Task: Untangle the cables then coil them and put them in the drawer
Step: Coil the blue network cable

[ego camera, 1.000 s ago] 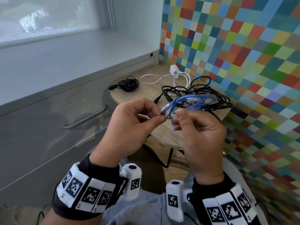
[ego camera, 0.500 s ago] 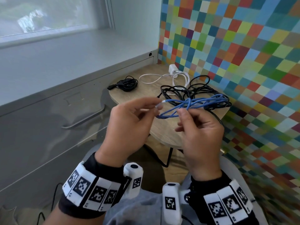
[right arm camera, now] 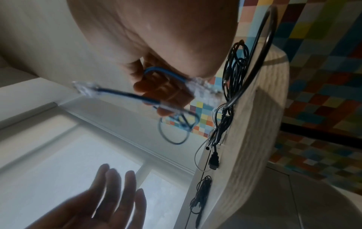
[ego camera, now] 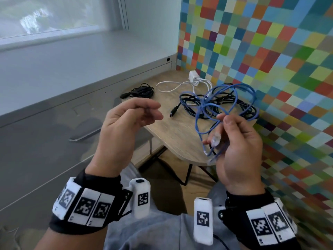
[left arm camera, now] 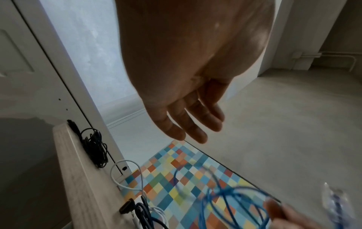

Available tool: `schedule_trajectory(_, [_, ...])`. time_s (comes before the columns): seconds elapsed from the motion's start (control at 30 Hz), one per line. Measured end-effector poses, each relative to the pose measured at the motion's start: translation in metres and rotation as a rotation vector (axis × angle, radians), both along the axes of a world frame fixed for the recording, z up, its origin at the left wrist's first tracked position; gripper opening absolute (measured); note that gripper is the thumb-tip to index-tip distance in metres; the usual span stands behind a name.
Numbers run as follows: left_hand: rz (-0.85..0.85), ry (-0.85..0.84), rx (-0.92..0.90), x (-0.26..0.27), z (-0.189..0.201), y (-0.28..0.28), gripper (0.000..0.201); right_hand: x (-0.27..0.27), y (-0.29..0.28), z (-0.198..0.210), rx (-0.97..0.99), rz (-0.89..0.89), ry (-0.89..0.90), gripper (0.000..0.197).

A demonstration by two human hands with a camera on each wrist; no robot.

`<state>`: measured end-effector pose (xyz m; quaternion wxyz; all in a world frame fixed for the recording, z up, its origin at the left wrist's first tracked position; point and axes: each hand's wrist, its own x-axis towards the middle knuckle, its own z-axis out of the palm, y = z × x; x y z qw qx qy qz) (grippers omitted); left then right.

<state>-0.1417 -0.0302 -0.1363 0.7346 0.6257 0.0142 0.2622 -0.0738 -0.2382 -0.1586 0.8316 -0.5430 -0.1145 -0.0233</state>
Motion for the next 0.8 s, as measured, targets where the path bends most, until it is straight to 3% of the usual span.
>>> schedule_trajectory(0.13, [0.088, 0.071, 0.195, 0.005, -0.004, -0.017, 0.025, -0.006, 0.003, 0.0, -0.003, 0.114, -0.06, 0.024])
schedule_trajectory(0.27, [0.095, 0.071, 0.461, 0.001, -0.005, -0.027, 0.039, -0.011, 0.005, -0.002, -0.048, 0.194, -0.101, 0.026])
schedule_trajectory(0.33, [0.129, 0.07, 0.494, 0.002, -0.003, -0.029, 0.039, -0.013, 0.007, -0.002, -0.039, 0.213, -0.101, 0.022])
schedule_trajectory(0.47, [0.16, 0.144, 0.31, 0.005, -0.004, -0.025, 0.033, -0.012, 0.007, 0.0, 0.062, 0.257, -0.056, 0.016])
schedule_trajectory(0.67, [0.082, 0.158, 0.153, 0.003, -0.002, -0.02, 0.02, -0.007, 0.005, -0.003, 0.085, 0.175, 0.042, 0.026])
schedule_trajectory(0.8, [-0.064, 0.12, -0.158, 0.0, 0.004, -0.015, 0.024, -0.003, 0.004, -0.002, 0.052, 0.119, 0.074, 0.027])
